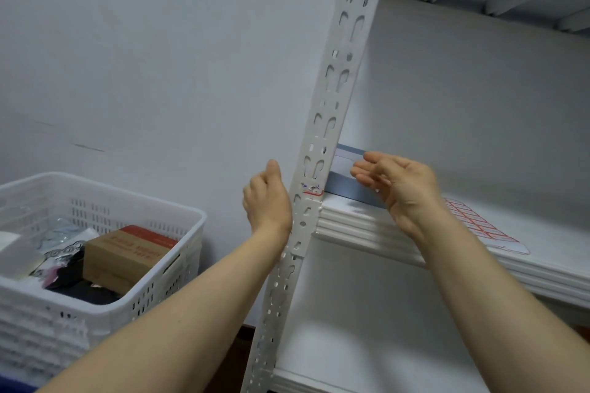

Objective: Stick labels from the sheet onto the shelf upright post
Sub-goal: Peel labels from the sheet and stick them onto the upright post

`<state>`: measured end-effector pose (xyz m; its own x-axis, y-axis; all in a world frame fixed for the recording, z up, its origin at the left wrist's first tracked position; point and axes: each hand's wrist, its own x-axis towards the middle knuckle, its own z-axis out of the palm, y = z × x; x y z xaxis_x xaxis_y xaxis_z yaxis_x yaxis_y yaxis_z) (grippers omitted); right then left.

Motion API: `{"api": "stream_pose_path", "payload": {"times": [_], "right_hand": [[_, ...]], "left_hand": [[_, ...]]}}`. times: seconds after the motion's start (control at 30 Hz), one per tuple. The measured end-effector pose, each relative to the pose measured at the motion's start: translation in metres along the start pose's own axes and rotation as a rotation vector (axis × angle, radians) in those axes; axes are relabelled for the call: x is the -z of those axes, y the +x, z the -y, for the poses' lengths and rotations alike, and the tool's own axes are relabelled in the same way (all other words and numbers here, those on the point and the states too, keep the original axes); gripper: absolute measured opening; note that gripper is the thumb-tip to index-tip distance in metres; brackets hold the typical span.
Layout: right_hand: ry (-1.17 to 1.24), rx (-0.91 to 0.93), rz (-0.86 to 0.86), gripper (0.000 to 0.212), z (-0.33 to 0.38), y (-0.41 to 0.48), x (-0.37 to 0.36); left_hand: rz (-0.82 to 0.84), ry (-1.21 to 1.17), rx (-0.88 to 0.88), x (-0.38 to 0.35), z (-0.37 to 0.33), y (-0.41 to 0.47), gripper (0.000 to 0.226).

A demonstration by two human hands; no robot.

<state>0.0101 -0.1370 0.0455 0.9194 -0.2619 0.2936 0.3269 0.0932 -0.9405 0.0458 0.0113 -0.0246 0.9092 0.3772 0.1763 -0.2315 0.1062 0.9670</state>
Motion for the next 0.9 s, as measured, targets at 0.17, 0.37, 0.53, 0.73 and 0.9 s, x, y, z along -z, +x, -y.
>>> {"api": "stream_pose_path", "payload": {"times": [0.17, 0.37, 0.53, 0.73, 0.9], "right_hand": [[0.192, -0.083, 0.010, 0.018, 0.021, 0.016, 0.018], [0.385, -0.197, -0.034, 0.014, 0.035, 0.038, 0.045], [0.561, -0.284, -0.044, 0.047, 0.040, 0.061, 0.063], [0.622, -0.258, -0.024, 0.057, 0.036, 0.076, 0.068], [0.561, -0.207, -0.026, 0.053, 0.030, 0.088, 0.070]], "left_hand": [[-0.091, 0.067, -0.644, -0.012, -0.034, -0.035, 0.047], [0.354, 0.088, -0.562, -0.066, -0.063, -0.065, 0.022], [0.437, 0.252, -0.327, -0.107, -0.063, -0.050, 0.028], [0.489, 0.234, -0.153, -0.145, -0.073, -0.034, 0.030], [0.453, 0.270, -0.129, -0.160, -0.070, -0.021, 0.014]]}}
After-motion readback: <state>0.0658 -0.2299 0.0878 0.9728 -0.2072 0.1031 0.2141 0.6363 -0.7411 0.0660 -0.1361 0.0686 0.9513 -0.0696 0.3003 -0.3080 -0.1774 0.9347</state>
